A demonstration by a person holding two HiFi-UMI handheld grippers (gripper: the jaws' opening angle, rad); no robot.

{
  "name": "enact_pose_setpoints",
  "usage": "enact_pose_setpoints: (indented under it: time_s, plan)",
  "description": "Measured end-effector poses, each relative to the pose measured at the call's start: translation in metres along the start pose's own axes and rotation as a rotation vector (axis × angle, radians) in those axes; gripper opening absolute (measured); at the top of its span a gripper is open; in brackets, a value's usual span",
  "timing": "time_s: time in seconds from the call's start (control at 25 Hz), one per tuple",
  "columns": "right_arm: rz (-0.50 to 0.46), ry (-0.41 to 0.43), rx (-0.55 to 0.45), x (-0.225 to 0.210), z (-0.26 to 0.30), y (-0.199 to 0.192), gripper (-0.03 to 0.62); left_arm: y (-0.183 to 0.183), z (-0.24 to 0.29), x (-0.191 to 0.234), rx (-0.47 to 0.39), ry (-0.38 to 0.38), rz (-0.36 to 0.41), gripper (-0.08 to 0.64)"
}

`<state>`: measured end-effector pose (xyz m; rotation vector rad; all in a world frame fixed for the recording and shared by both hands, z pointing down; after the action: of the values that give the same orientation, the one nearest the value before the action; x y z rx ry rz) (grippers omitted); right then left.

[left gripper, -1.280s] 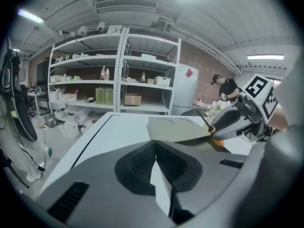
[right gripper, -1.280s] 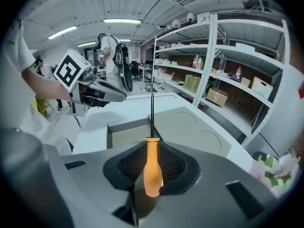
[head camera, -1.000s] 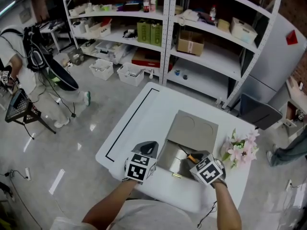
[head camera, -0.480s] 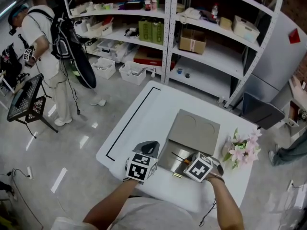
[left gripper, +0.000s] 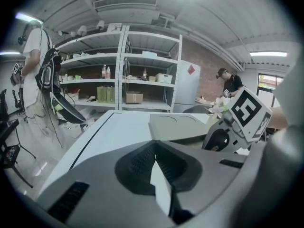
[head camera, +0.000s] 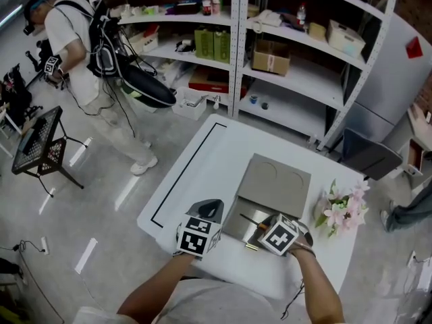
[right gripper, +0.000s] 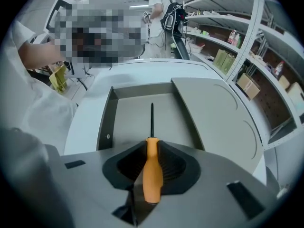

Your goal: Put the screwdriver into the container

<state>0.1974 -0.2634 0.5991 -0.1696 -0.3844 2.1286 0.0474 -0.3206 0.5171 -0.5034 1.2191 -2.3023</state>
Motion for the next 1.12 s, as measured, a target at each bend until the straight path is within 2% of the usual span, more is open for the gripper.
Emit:
enact_pose_setpoints:
  time_s: [0.12,0.4,0.68,0.88,1.12]
  plan:
    - [0.005,-0.025,-0.009,-0.003,-0.003,-0.002,0.089,0.001,0.0,-0.002,-0.002,-0.006,0.008,0.003]
    - [0.111,-0.065,-0.078,-0.008,-0.022,-0.005,0.083,0.009,0.0,-0.007,-0.005,-0.035,0.036,0.003]
    - [0.273,-0.18,-0.21,-0.011,-0.053,-0.011,0.061,0.024,0.0,-0.016,-0.025,-0.093,0.071,0.003]
    - [0.403,-0.298,-0.34,-0.011,-0.092,-0.01,0.041,0.035,-0.004,-0.024,-0.041,-0.143,0.097,0.003]
    - [0.568,-0.41,-0.57,-0.002,-0.141,-0.007,0.014,0.046,-0.011,-0.035,-0.078,-0.199,0.126,0.003]
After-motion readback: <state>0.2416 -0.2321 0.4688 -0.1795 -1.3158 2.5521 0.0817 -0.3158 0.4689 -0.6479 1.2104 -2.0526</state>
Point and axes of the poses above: the fingertips, and each gripper's own axes: z forward along the fingers, x to its left, y out of its top, the point moved 3 cm from there along -z, backward along the fingers, and after that the axes turned 1 degree about x, right-handed, at the moved point
